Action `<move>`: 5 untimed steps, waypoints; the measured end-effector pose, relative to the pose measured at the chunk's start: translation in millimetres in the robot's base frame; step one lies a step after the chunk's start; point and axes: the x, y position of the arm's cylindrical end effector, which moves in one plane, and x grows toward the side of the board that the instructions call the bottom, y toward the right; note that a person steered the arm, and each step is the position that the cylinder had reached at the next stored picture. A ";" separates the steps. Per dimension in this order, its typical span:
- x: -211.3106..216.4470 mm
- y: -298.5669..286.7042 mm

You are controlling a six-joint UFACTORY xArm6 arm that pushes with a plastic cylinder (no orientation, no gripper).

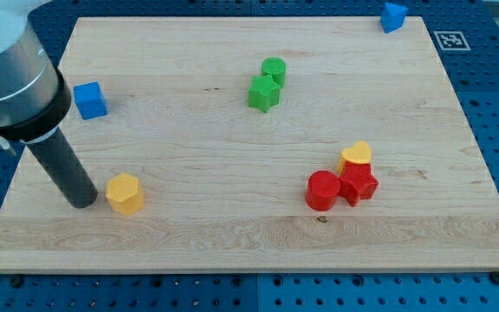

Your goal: Push the yellow hexagon above the red circle

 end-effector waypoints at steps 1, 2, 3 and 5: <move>0.0 4.5; 0.0 5.0; 0.2 8.4; 4.1 15.3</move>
